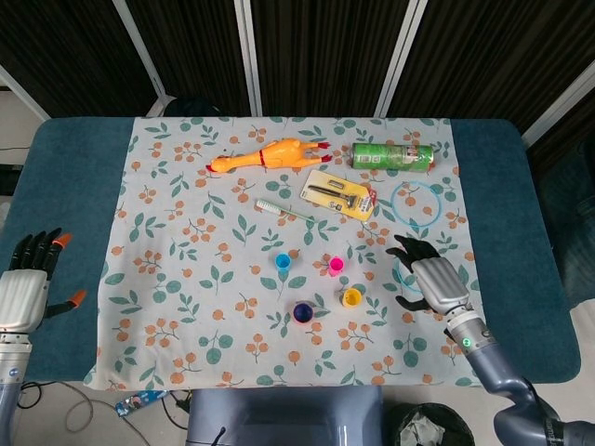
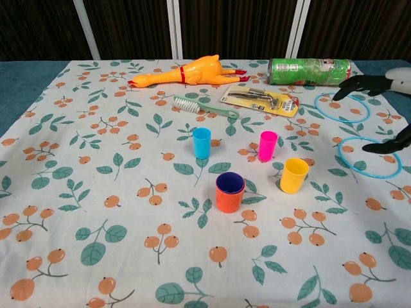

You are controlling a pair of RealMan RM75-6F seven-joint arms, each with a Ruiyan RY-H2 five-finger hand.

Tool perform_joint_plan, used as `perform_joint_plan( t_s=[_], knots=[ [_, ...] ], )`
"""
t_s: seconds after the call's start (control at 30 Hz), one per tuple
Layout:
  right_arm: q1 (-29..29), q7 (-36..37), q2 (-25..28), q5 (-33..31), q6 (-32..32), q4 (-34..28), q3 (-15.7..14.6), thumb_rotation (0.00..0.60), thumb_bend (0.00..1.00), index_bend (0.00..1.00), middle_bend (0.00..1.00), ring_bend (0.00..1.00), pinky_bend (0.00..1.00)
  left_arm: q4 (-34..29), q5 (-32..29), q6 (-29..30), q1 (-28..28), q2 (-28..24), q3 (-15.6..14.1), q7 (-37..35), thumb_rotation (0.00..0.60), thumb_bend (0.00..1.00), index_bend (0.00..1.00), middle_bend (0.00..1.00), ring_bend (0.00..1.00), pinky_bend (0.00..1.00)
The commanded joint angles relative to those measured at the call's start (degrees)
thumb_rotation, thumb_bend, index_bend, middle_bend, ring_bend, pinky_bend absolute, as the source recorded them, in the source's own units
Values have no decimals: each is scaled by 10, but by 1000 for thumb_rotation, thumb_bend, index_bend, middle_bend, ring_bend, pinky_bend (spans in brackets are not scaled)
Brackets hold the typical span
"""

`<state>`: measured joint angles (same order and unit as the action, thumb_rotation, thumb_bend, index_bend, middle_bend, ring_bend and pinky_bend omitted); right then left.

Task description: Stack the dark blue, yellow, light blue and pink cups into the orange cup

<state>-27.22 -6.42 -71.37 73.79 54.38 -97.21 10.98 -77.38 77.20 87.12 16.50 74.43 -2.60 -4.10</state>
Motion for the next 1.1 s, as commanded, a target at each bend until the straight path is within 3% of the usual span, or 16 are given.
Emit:
perform_joint_plan(
  t_s=[0.03, 0.47, 1.1],
  knots=[
    [-15, -19, -17, -19, -11, 5, 2, 600, 321, 254, 43, 58, 115, 7, 0, -8, -3, 5, 4, -2, 600, 145, 109, 37, 0, 0],
    [-32, -32, -68, -30, -12, 19, -21, 600, 321, 360, 43, 68, 115, 18, 8, -24, -15, 10, 26, 4, 600, 145, 109, 34, 0, 0],
    [-60, -44, -123, -51, -13, 49, -21, 600, 321, 385, 43, 70, 119, 25, 15, -39, -27, 12, 50, 7, 600, 145, 113, 33, 0, 0]
  ],
)
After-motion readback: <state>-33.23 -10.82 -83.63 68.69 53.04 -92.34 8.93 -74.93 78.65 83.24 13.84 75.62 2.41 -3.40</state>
